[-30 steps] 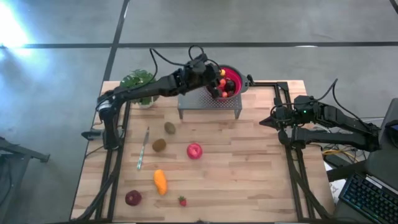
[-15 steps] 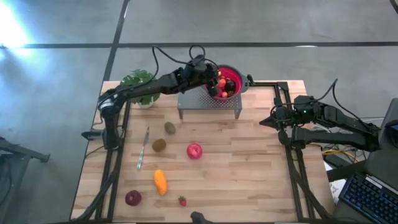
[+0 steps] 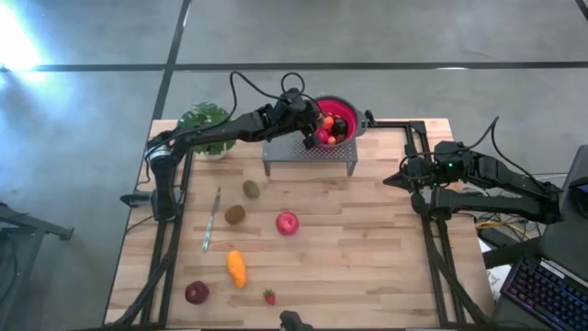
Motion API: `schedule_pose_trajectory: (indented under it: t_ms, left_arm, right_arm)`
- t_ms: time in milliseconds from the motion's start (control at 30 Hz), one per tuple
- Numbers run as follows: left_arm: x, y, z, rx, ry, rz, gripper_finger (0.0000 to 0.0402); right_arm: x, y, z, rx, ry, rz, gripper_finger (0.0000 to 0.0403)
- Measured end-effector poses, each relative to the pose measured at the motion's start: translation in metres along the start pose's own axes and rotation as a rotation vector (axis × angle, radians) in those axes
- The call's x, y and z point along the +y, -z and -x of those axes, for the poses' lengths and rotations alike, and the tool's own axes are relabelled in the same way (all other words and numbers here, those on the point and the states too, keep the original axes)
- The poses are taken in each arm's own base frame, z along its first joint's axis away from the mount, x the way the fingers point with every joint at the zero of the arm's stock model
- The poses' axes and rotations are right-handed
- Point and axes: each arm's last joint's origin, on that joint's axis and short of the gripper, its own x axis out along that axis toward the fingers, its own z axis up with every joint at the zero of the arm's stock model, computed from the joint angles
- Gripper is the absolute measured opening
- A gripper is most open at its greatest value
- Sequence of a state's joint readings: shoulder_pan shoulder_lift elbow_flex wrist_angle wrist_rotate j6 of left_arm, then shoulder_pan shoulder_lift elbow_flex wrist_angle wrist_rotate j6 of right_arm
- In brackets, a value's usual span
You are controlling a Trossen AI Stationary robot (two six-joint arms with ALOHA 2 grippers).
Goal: Pick & Place Fruit
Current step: Put the peach into the strainer bowl on the shelf, then put the strawberry into the strainer bowl on the shelf
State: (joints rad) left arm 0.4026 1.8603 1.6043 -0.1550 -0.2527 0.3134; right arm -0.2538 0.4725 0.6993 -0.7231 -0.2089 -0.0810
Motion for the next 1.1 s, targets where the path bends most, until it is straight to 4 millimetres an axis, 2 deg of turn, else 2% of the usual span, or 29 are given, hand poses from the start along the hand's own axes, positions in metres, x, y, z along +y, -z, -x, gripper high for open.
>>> schedule_pose_trajectory:
  t_ms: [133, 400, 600, 833, 1000, 1100]
  left_arm:
    - [0.0, 0.0, 0.0, -0.002, 0.0, 0.002, 0.0148]
    - [0.001, -0.002, 0.0, -0.009, -0.003, -0.002, 0.0206]
    - [0.003, -0.018, 0.01, -0.048, -0.007, -0.022, 0.0215]
    - [-0.003, -0.056, 0.052, -0.09, 0.042, -0.082, 0.0213]
    - [-0.022, -0.075, 0.088, -0.098, 0.124, -0.127, 0.0211]
    - [-0.04, -0.079, 0.11, -0.082, 0.192, -0.169, 0.0211]
  right_arm:
    - [0.0, 0.0, 0.0, 0.0, 0.0, 0.0, 0.0008]
    - [0.0, 0.0, 0.0, 0.0, 0.0, 0.0, 0.0008]
    - [0.0, 0.0, 0.0, 0.001, 0.0, -0.001, 0.0008]
    - [0.0, 0.0, 0.0, 0.0, 0.0, 0.0, 0.0008]
    - [0.0, 0.0, 0.0, 0.001, 0.0, 0.0, 0.0008]
    - [0.0, 0.0, 0.0, 0.0, 0.0, -0.001, 0.0008]
